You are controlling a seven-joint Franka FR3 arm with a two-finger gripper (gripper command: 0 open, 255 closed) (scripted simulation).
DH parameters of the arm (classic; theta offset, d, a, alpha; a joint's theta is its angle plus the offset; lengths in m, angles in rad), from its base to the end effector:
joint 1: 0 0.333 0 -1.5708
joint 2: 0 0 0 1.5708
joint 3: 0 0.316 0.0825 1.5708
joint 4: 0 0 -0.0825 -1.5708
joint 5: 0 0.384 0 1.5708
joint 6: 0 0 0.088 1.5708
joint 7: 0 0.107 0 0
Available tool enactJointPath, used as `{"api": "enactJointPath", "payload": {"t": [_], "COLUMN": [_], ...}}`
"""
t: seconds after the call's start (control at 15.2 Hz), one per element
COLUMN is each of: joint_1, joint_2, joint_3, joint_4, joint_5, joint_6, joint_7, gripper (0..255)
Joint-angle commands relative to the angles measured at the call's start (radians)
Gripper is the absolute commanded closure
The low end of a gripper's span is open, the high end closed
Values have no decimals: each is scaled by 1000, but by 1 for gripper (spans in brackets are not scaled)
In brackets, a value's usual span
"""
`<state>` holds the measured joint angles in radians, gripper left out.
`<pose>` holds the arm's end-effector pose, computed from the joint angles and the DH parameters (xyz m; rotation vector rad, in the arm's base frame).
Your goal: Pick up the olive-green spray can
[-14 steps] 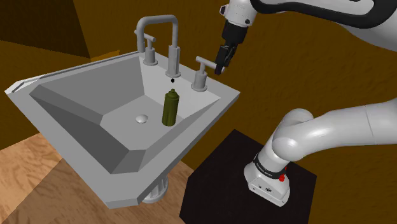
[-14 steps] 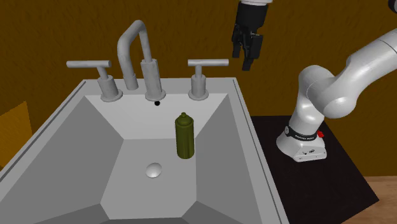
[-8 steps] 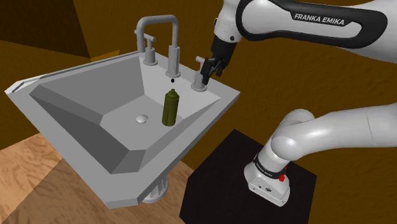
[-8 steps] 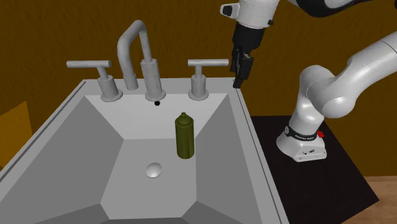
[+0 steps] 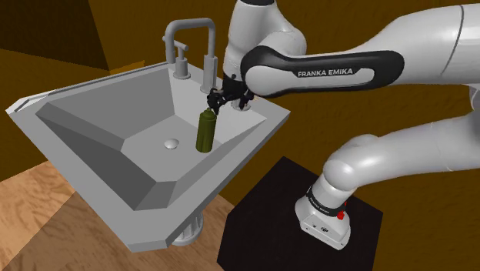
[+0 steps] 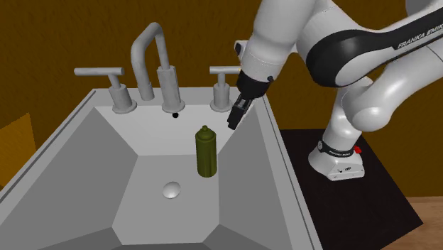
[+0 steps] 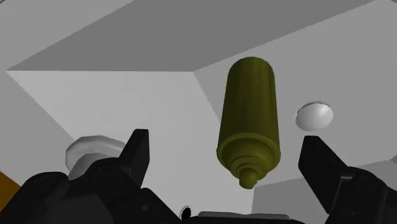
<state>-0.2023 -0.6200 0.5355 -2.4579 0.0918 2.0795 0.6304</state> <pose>0.3739 0.1521 0.4972 2.9389 -0.5872 0.3792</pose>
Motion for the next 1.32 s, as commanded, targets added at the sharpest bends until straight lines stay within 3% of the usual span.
{"api": "enactJointPath", "payload": {"t": [0.0,0.2,0.46,1.06,1.12,1.25], "joint_1": [-67,-202,-425,-492,-490,-489], "joint_2": [58,166,331,409,408,407], "joint_3": [93,248,477,557,555,555], "joint_4": [8,56,149,105,102,102], "joint_5": [-35,-128,-325,-425,-424,-422], "joint_6": [70,138,167,245,247,246], "joint_7": [161,406,751,854,852,852], "gripper": [0,0,0,0,255,255]}}
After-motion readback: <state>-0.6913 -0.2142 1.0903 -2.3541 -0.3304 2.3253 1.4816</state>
